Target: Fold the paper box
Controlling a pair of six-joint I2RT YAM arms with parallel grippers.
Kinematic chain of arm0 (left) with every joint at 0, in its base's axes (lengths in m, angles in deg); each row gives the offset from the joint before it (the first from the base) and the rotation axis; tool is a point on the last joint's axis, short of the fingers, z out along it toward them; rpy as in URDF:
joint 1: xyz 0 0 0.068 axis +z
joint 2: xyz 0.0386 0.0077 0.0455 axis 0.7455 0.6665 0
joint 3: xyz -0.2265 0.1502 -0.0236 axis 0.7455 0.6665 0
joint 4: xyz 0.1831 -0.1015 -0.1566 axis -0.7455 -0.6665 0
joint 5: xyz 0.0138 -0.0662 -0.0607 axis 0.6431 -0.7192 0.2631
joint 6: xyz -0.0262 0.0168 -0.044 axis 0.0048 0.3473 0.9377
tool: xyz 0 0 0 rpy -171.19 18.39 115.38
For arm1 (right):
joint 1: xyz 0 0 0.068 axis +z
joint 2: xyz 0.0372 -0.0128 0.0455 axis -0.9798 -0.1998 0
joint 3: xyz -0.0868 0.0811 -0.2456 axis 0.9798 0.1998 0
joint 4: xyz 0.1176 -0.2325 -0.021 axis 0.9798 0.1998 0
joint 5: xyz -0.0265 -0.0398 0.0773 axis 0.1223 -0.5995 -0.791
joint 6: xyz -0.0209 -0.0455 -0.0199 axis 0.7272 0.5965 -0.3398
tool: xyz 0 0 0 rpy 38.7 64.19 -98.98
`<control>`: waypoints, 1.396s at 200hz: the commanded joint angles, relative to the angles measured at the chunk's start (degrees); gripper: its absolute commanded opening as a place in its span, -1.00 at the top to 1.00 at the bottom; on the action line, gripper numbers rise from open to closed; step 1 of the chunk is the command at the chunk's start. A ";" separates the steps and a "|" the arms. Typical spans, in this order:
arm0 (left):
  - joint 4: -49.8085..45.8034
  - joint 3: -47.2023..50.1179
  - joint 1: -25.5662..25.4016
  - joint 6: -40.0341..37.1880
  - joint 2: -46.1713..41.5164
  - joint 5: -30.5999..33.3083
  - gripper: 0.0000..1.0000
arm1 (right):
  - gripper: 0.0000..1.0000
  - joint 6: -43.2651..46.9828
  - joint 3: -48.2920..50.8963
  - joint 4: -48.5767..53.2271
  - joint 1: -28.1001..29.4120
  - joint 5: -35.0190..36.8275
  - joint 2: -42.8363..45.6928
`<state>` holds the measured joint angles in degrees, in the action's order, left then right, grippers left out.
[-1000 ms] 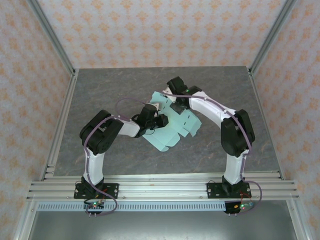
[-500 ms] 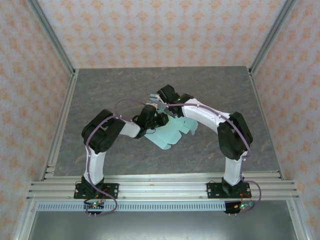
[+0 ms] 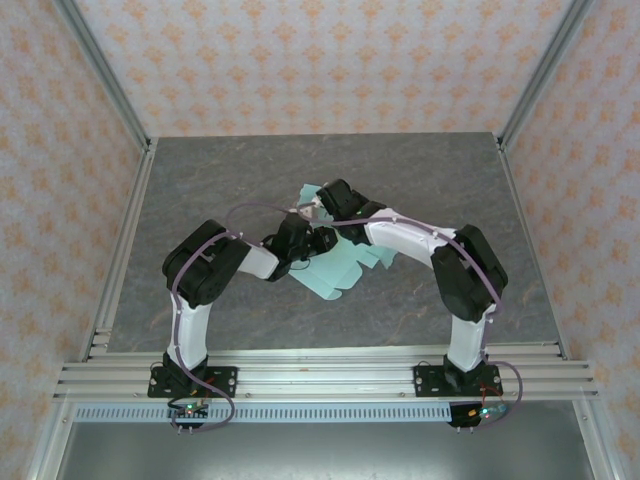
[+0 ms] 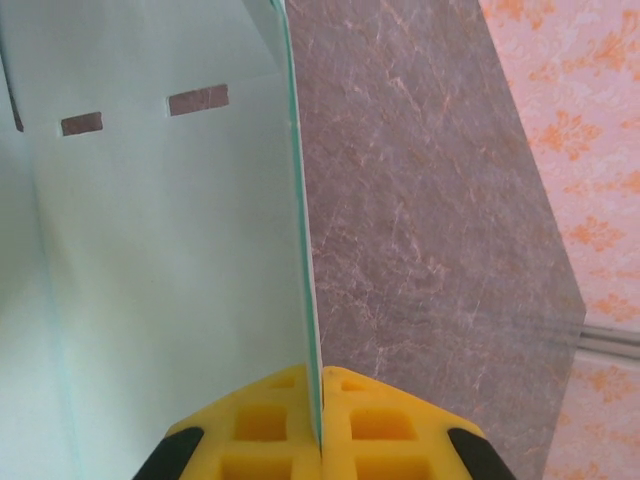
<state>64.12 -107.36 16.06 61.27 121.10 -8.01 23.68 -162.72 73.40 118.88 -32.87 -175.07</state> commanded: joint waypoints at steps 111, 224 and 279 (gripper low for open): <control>-3.23 5.99 1.99 1.94 -8.42 -2.13 0.25 | 1.00 7.13 -2.72 -5.65 1.17 2.53 0.63; -0.78 11.43 1.99 2.79 -8.99 -0.85 0.57 | 1.00 8.32 -4.13 -3.42 0.19 2.05 -1.01; 3.61 11.15 1.89 5.50 -3.14 -0.60 0.78 | 1.00 7.34 -2.93 -4.73 2.98 3.78 -1.90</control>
<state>67.14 -96.87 17.61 65.30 114.80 -9.91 31.92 -164.95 69.91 120.25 -31.74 -176.71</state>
